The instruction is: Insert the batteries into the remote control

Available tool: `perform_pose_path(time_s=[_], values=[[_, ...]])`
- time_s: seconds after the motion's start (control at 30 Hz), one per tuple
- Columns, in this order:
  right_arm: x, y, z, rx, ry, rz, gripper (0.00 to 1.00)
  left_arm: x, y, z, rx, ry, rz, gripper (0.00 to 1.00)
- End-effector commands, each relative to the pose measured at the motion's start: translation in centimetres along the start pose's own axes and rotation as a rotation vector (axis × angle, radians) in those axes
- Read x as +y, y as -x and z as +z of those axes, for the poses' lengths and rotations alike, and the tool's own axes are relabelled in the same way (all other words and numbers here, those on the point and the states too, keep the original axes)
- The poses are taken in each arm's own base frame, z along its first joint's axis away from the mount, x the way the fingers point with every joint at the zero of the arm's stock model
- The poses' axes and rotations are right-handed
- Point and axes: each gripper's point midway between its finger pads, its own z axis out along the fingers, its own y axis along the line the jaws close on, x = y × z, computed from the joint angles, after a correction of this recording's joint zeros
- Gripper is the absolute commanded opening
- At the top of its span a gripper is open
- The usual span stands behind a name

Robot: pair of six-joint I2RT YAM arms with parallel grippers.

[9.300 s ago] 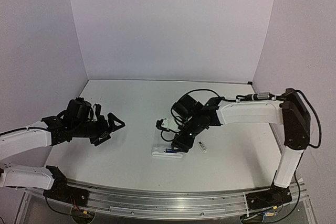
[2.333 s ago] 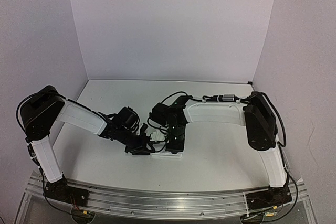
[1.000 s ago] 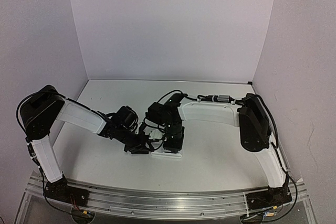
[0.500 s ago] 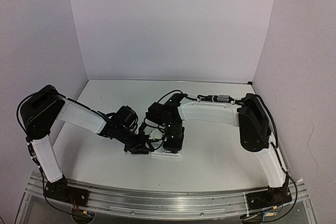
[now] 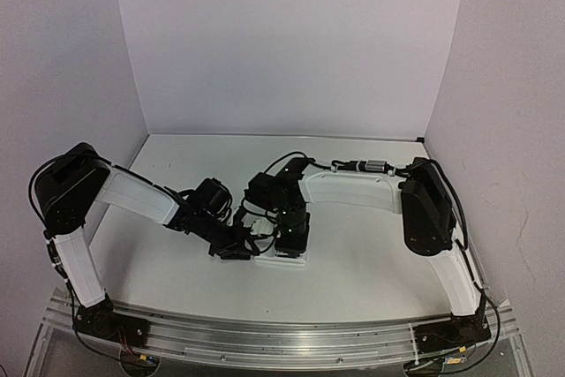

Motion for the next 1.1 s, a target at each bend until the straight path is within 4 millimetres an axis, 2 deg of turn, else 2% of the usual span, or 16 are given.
perform_pose_path(time_s=[0.0, 0.4, 0.77, 1.07], values=[[2.5, 4.2, 0.6, -0.137, 0.010, -0.110, 0.00, -1.7, -0.8, 1.3, 0.045, -0.045, 0.057, 0.33], [3.2, 4.5, 0.2, -0.156, 0.009, -0.131, 0.00, -1.9, -0.5, 1.4, 0.029, -0.057, 0.053, 0.33], [2.8, 5.2, 0.8, -0.153, -0.016, -0.131, 0.00, -2.2, -0.6, 1.3, 0.030, -0.074, 0.066, 0.33], [2.7, 5.9, 0.4, -0.181, -0.045, -0.138, 0.00, -2.0, -0.8, 1.3, 0.035, -0.075, 0.060, 0.32]])
